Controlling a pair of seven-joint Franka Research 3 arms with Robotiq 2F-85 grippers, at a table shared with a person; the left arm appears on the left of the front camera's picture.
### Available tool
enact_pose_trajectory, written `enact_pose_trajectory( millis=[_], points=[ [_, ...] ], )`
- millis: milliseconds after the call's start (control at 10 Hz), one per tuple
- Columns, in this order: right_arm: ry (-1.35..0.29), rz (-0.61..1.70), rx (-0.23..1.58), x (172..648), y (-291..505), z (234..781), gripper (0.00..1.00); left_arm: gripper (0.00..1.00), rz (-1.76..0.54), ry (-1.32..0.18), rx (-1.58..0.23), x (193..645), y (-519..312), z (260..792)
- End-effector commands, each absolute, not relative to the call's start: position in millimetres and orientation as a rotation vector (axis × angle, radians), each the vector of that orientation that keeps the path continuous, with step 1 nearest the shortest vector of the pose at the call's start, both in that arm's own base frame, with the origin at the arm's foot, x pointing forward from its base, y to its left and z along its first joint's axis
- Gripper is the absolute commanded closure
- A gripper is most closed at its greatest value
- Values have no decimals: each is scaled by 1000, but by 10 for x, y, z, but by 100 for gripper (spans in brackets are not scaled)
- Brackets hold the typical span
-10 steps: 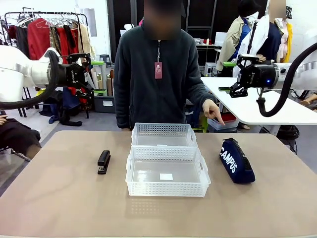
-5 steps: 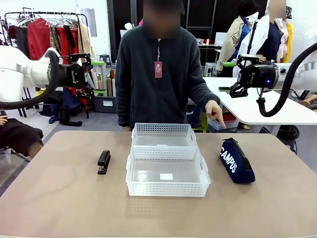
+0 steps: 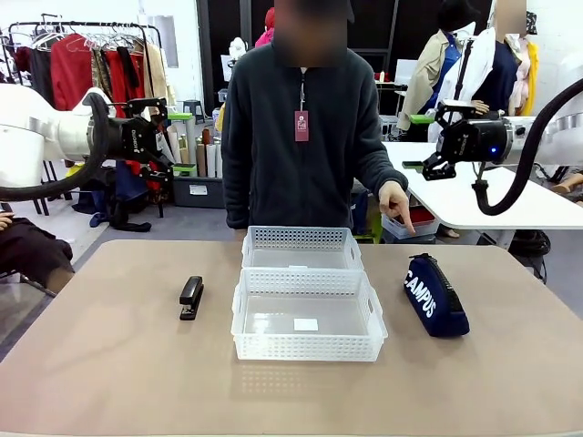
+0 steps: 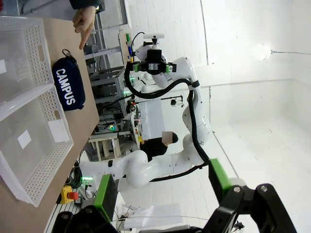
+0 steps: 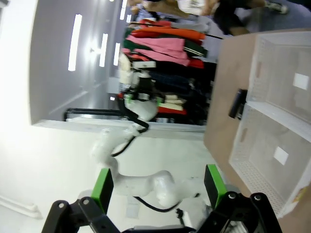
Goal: Distribute items into two baskets.
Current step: Pick up the Pencil pouch that the person points to.
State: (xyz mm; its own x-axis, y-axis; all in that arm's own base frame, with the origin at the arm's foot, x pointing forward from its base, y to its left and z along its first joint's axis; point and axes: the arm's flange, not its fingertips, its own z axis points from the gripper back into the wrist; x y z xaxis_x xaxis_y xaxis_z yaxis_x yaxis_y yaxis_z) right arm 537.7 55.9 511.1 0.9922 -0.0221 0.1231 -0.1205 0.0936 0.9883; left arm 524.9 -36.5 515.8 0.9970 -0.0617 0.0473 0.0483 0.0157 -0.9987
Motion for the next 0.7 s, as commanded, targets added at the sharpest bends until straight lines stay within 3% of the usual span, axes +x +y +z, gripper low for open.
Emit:
enact_pose_trajectory(
  millis=[0,600],
  points=[
    [-83,104,1214,5374,669,5444,0,0,-84,9,-1555,5240,-361,5162],
    [98,-5,656,5389,951,5752,0,0,-84,9,-1555,5240,-361,5162]
  ],
)
